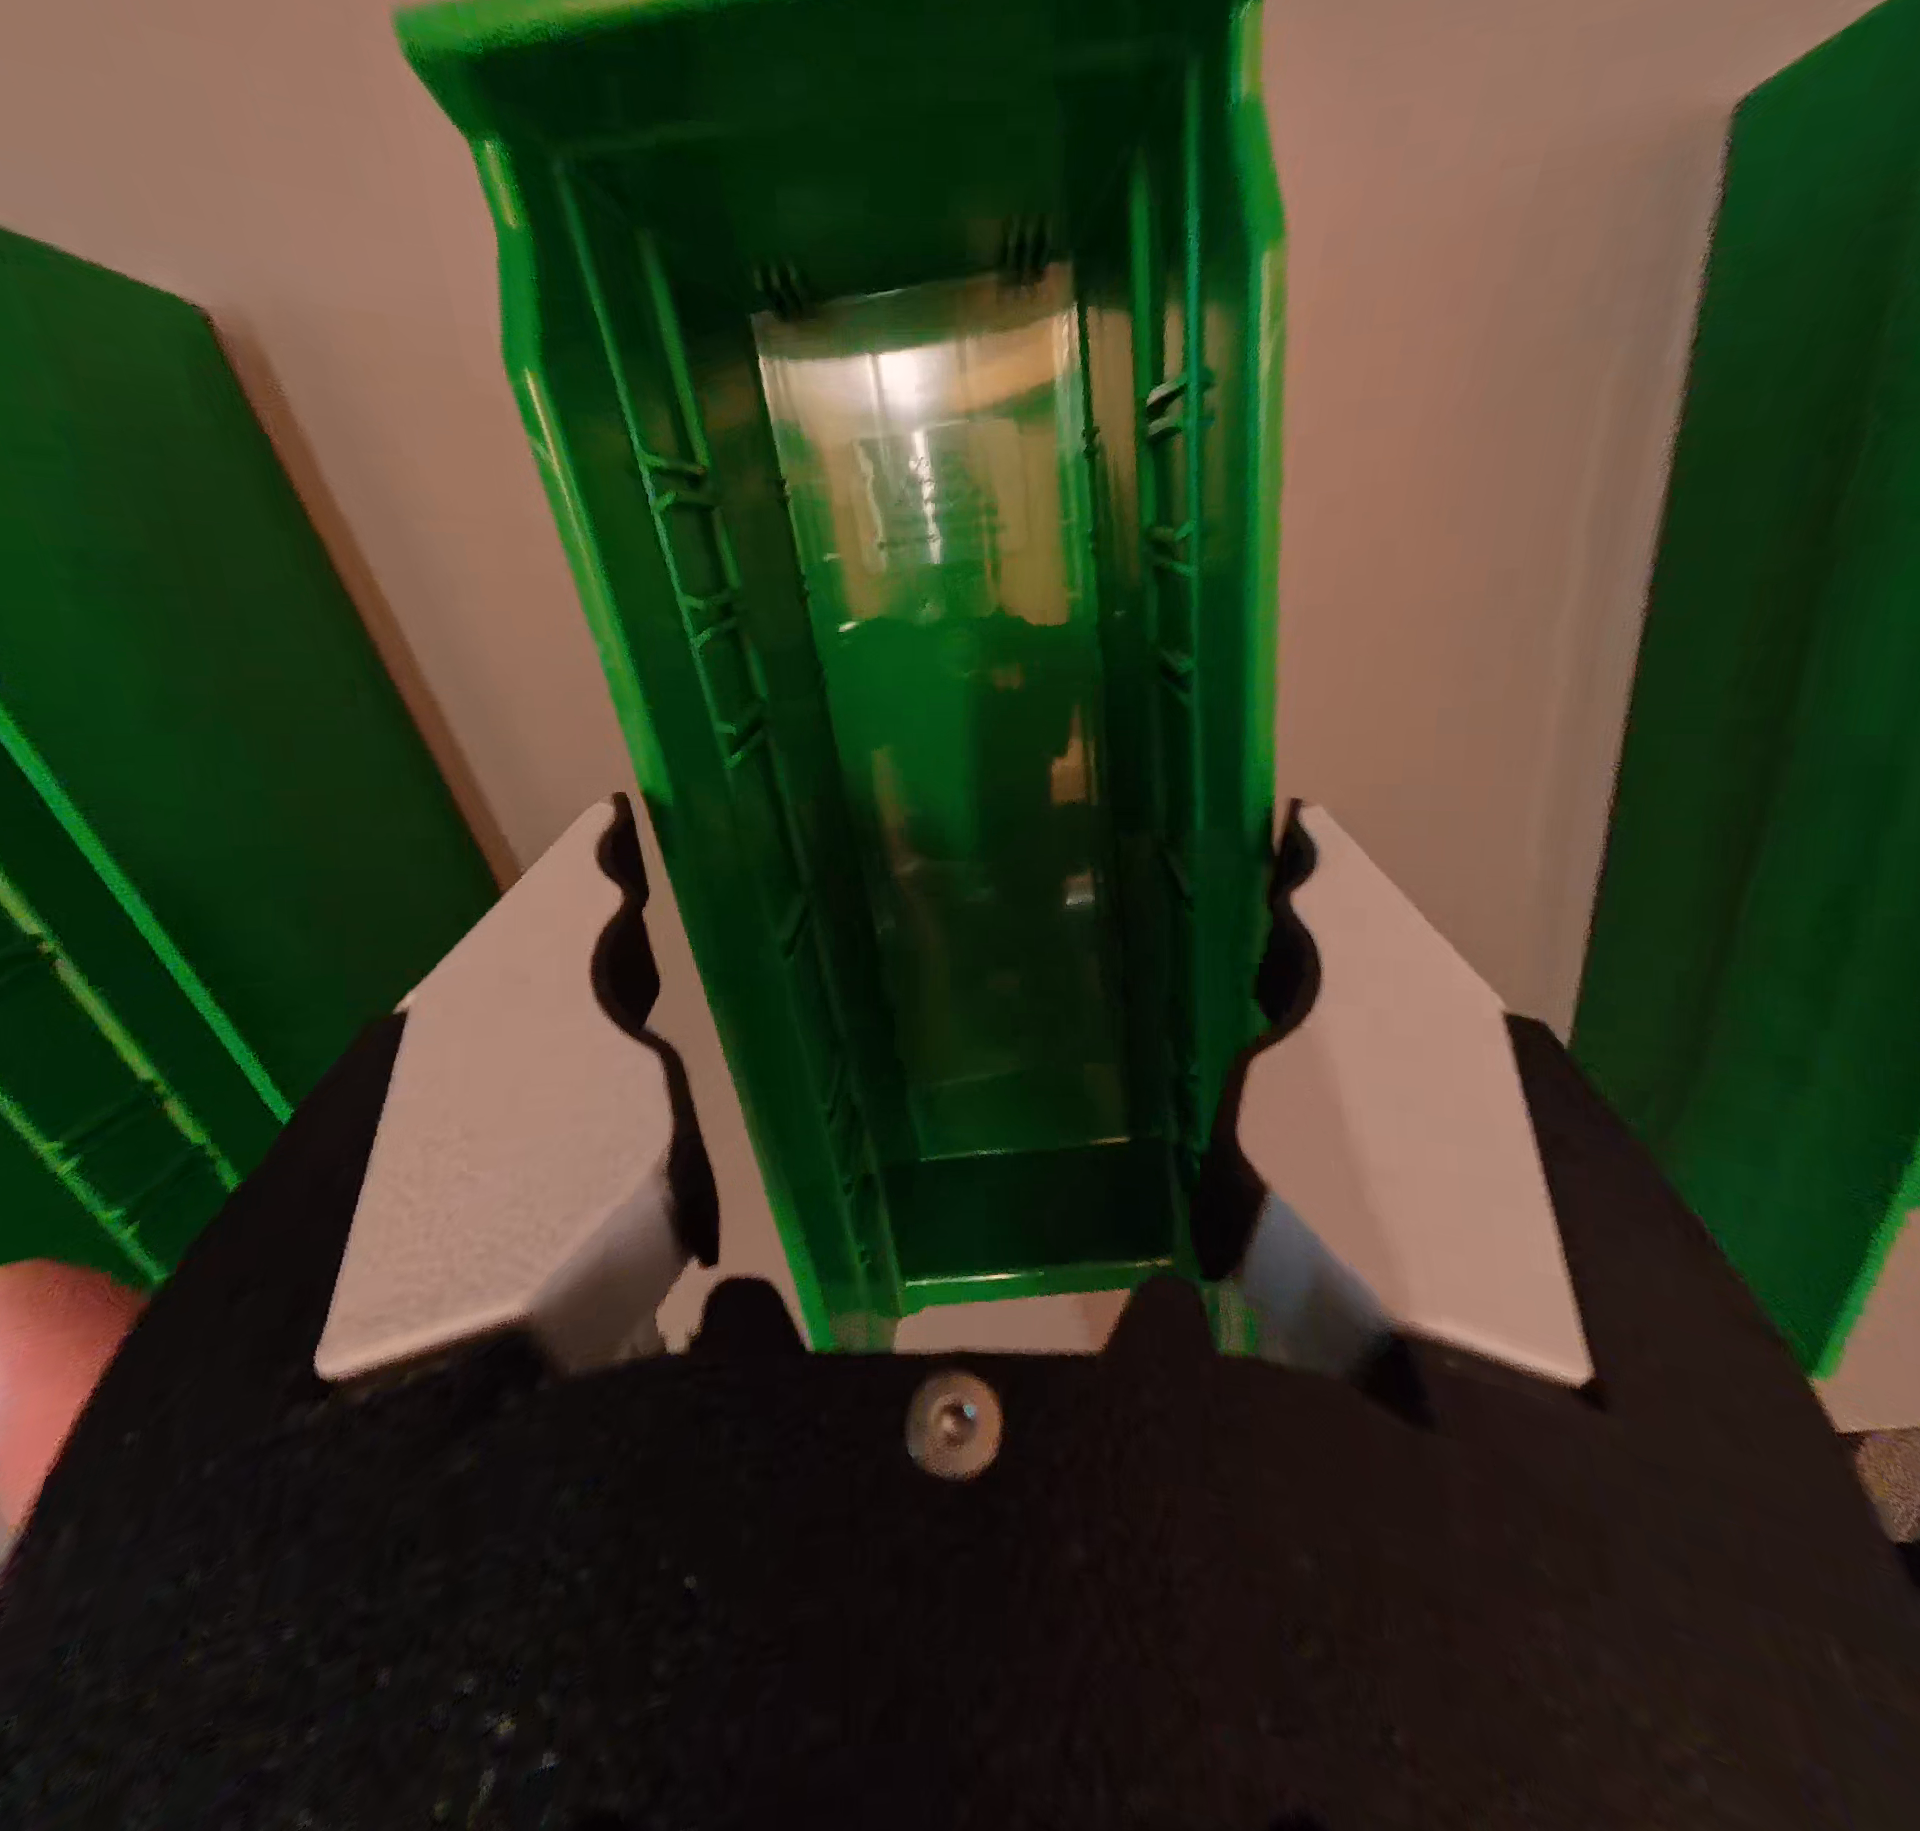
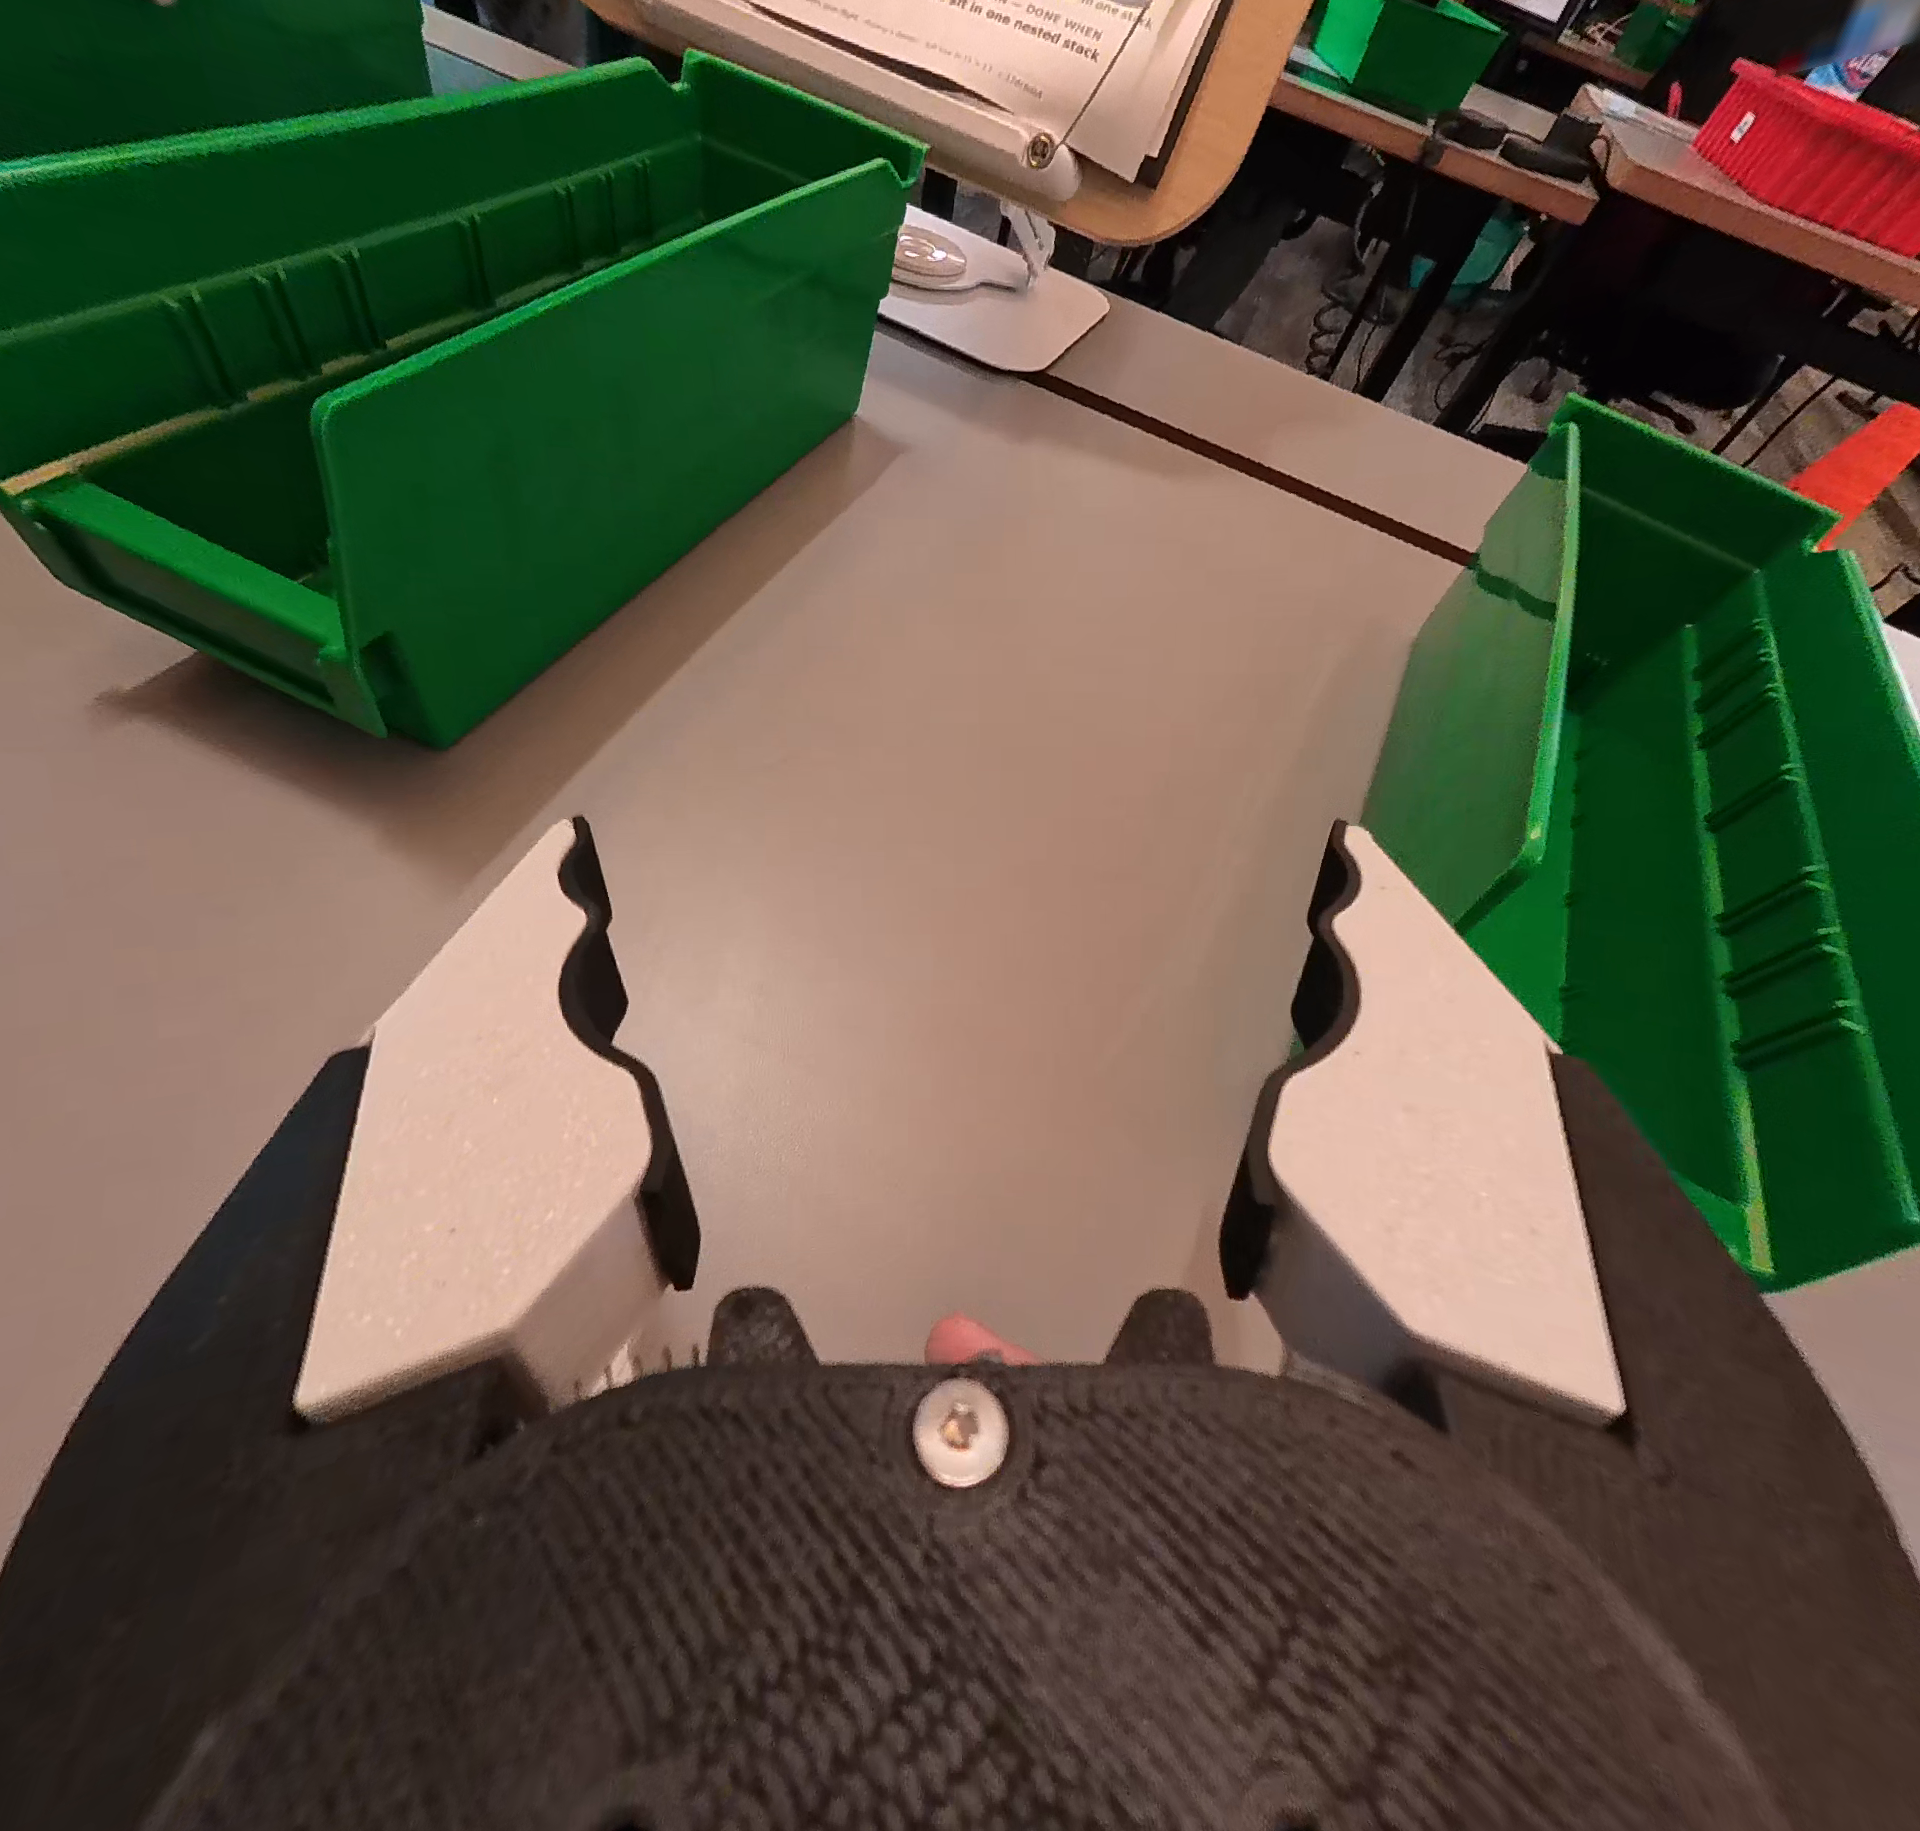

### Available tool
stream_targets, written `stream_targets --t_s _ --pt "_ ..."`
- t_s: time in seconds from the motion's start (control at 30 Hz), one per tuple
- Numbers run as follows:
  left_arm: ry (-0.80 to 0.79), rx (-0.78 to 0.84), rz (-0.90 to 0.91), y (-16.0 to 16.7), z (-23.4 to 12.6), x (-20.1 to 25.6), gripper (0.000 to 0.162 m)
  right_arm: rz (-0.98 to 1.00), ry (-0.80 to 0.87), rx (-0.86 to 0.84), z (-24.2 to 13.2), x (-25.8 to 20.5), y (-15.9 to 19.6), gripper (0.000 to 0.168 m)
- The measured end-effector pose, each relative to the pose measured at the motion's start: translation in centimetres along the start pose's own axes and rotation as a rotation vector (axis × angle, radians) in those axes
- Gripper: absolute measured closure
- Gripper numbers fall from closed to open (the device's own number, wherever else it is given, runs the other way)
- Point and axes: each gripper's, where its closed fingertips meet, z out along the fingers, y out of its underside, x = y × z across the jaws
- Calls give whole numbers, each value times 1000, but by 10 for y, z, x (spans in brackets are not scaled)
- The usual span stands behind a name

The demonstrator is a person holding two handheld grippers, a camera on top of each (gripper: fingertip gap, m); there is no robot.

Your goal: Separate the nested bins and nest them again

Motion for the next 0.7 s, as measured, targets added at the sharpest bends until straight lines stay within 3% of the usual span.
stream_targets --t_s 0.7 --pt "-4 -76 -11 7 31 2 18 1 -13 -49 6 1 15 36"
